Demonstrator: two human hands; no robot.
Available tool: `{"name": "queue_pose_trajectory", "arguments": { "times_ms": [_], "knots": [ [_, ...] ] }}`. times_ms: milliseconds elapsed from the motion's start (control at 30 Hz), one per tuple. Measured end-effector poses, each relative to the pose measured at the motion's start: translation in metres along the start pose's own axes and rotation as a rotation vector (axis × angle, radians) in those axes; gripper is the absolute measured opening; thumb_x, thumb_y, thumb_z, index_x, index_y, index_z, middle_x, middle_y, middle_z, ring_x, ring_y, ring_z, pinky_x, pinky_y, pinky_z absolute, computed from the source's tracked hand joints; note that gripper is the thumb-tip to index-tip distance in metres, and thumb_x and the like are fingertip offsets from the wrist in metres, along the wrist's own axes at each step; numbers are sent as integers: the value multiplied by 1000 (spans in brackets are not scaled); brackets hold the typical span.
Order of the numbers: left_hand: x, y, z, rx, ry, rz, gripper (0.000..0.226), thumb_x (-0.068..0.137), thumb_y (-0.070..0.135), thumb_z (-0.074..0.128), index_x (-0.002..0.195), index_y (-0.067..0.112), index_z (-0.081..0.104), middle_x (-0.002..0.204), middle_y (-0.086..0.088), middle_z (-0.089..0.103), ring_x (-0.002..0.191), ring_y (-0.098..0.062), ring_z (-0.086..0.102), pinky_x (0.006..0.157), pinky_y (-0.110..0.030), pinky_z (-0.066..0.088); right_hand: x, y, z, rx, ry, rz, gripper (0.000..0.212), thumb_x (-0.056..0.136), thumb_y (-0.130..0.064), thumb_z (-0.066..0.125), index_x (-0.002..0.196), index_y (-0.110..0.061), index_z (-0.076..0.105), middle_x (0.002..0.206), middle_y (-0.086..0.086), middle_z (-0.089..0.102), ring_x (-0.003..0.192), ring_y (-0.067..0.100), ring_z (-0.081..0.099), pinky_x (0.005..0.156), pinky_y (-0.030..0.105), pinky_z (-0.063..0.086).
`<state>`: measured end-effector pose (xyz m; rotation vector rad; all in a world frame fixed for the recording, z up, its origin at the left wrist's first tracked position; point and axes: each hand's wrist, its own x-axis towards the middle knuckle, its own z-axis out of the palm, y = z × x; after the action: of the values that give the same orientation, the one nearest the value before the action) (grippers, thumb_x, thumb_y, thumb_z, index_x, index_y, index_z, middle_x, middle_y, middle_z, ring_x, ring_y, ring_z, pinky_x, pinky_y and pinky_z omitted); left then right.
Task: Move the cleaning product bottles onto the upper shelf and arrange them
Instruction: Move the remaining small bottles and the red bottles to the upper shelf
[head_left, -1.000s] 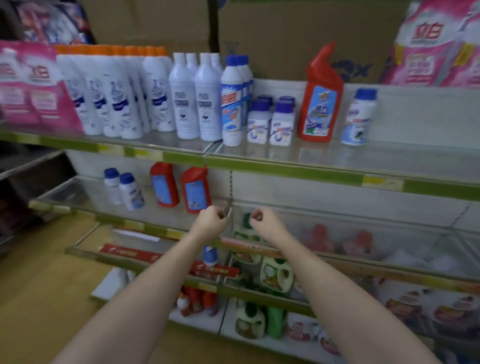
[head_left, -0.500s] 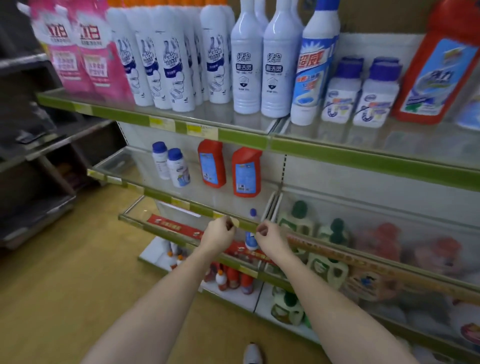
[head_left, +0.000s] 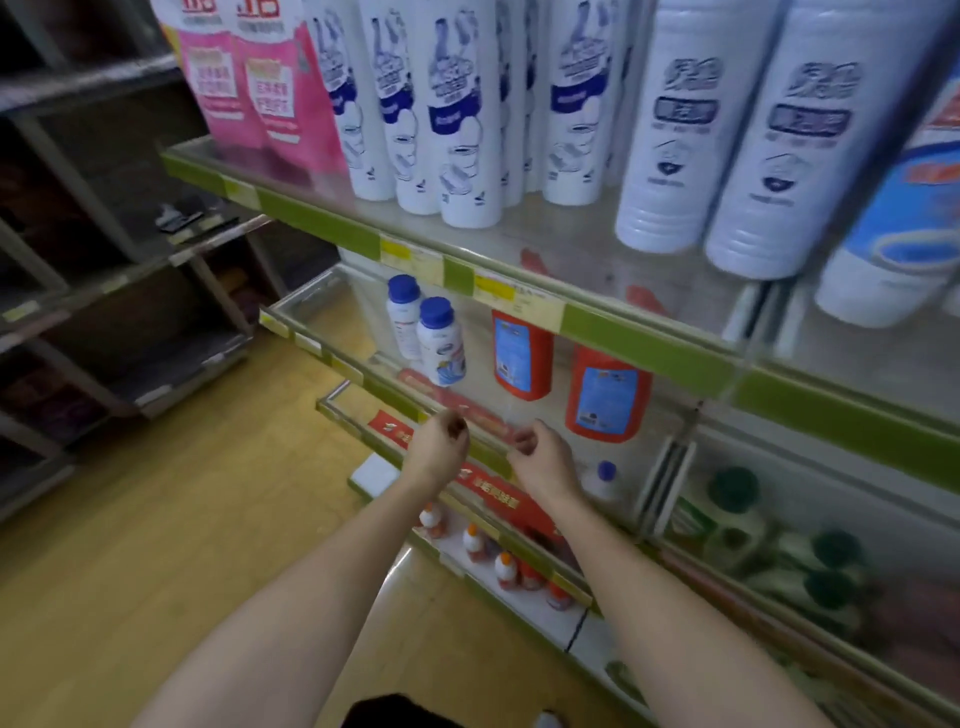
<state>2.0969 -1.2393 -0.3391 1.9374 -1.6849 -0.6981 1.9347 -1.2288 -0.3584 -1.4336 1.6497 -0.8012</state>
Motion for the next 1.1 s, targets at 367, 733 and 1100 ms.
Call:
{"name": "queue_pose_trajectory", "arguments": {
  "times_ms": [367,733,1100],
  "knots": [
    [115,-44,-43,-114,110,152,45,89,26,72,125,10,51,113,-2,57,100,-19,57,77,-31,45,89,-52,74,32,87,59,19,87,-16,73,101,-12,61,91,-2,62,84,16,60,75,29,48],
    [197,-47,-49,-447,-205,88,60,69,22,89,112,19,48,104,0,64,98,-25,64,95,-50,52,92,-74,113,10,324,250,19,91,-10,68,104,-17,58,92,-7,57,88,12,58,80,25,45],
    [146,-28,-48,-271,-418,394,65,61,32,93,107,18,49,97,7,63,88,-14,63,63,-27,45,37,-47,85,2,349,377,26,86,-17,73,106,-18,57,99,-2,60,96,19,61,86,32,53]
  ]
}}
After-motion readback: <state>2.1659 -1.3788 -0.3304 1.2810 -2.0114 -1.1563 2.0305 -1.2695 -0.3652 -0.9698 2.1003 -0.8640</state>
